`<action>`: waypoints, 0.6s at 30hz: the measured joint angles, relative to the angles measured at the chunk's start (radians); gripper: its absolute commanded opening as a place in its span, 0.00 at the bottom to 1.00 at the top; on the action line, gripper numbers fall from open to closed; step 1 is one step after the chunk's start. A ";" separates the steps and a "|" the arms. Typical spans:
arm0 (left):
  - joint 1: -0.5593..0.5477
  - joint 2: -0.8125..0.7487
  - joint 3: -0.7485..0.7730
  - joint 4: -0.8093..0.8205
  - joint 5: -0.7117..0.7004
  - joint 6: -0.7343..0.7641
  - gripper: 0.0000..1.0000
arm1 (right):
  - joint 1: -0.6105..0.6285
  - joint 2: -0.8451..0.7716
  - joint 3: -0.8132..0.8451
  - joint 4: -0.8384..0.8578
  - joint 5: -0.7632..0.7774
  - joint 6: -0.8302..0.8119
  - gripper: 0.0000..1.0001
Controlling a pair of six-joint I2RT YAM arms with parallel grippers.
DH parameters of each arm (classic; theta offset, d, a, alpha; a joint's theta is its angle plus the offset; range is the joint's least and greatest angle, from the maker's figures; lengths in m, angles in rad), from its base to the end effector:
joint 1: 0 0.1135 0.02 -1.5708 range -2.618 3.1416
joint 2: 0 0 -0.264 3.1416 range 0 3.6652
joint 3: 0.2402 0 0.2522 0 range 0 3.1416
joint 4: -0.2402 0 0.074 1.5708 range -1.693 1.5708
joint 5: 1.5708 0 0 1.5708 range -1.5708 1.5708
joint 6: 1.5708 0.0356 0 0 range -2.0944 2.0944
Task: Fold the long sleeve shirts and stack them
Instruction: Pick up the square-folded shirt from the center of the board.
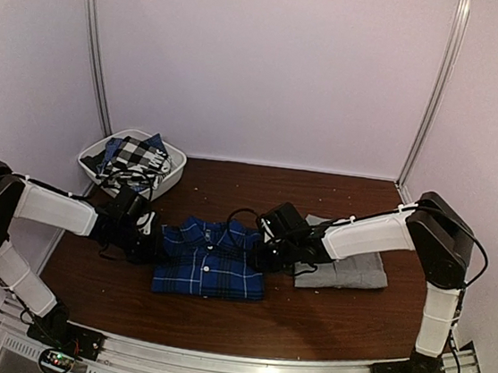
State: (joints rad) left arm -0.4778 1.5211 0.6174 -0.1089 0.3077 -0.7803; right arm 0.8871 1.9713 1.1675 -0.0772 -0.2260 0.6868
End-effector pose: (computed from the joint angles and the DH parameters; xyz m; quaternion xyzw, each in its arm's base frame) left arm 0.2284 -0.1304 0.1303 -0.1014 0.9455 -0.2793 0.1334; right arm 0.2498 0.3192 0.1380 -0.1314 0.9266 0.3128 0.1620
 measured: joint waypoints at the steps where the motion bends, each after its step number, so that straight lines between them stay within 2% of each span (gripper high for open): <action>1: 0.000 -0.001 0.004 -0.006 0.003 -0.001 0.00 | 0.000 0.000 0.006 -0.007 0.000 0.000 0.07; 4: -0.003 -0.006 0.023 -0.039 0.005 -0.005 0.00 | 0.001 0.000 0.026 -0.028 0.001 0.000 0.00; 18: -0.037 -0.072 0.139 -0.151 0.011 -0.004 0.00 | 0.002 -0.020 0.093 -0.138 0.050 -0.016 0.00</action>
State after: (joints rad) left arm -0.5152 1.4490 0.7567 -0.2604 0.3183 -0.7845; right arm 0.8890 1.9511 1.2610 -0.2157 -0.1761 0.6712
